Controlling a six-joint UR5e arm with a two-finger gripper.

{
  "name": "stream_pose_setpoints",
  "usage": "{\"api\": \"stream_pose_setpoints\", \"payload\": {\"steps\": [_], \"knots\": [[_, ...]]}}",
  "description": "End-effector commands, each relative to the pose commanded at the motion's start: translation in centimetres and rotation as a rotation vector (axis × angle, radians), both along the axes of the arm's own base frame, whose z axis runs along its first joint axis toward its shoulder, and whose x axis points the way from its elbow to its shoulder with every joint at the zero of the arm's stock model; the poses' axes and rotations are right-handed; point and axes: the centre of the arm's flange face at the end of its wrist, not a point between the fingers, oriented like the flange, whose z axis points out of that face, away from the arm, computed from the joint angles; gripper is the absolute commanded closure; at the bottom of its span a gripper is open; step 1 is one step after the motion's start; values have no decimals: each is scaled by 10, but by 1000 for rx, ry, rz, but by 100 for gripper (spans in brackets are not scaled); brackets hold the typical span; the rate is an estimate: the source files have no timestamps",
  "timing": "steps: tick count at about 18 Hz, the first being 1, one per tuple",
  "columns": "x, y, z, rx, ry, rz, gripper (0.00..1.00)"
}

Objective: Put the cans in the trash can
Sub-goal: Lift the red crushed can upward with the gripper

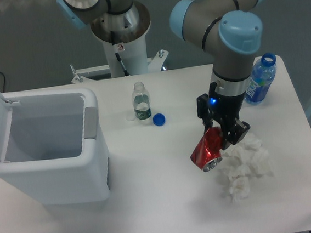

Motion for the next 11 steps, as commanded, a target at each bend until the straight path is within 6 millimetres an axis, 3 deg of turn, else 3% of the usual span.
{"api": "stream_pose_setpoints", "payload": {"steps": [5, 11], "knots": [[-1, 0, 2, 19, -8, 17, 52], [5, 8, 32, 72, -12, 122, 52]]}}
